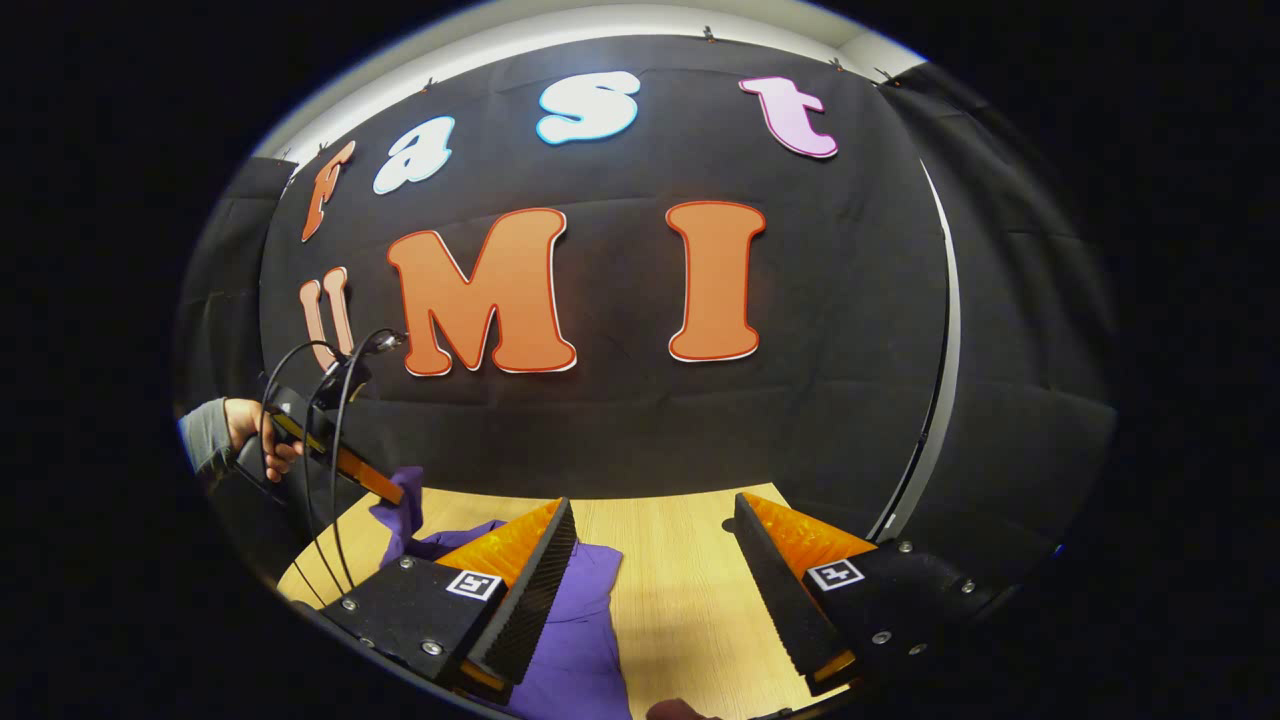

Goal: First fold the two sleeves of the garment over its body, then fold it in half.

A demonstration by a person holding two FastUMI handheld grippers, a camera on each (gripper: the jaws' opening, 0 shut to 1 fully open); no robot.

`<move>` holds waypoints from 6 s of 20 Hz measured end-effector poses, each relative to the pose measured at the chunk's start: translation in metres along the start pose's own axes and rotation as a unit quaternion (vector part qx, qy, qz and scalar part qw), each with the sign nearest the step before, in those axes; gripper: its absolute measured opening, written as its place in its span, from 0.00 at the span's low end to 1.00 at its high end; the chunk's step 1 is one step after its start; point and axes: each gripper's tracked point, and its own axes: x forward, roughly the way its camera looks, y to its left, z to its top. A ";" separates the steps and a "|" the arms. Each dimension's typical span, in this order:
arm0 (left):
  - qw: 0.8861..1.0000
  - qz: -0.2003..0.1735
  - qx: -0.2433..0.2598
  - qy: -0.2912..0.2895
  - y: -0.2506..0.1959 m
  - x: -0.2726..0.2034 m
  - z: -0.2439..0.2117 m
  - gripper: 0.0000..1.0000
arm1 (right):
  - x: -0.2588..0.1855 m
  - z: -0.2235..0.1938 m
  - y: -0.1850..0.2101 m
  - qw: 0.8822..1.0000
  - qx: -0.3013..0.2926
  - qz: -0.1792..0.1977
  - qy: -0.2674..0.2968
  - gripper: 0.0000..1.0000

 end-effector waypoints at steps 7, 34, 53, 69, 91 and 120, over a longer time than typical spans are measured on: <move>0.998 -0.033 0.056 0.015 -0.095 0.056 0.011 0.10 | -0.003 -0.018 -0.019 1.000 0.016 0.003 0.018 1.00; 0.867 0.157 0.066 -0.468 0.038 -0.209 -0.040 0.96 | -0.026 -0.009 0.088 0.997 -0.033 0.036 -0.053 0.95; 0.849 0.185 0.053 -0.492 0.089 -0.225 -0.223 0.95 | -0.096 -0.125 0.113 0.996 -0.076 -0.026 0.038 0.95; 0.982 0.157 0.003 -0.104 0.104 0.003 -0.386 0.98 | -0.123 -0.383 0.066 0.914 -0.039 -0.023 0.404 0.97; 0.967 0.085 -0.143 0.195 0.083 -0.019 -0.380 0.05 | -0.126 -0.431 0.075 0.816 0.061 0.029 0.574 0.05; 0.994 0.052 -0.063 0.074 0.076 -0.055 -0.094 0.02 | 0.069 -0.220 0.106 0.895 0.003 0.141 0.423 0.04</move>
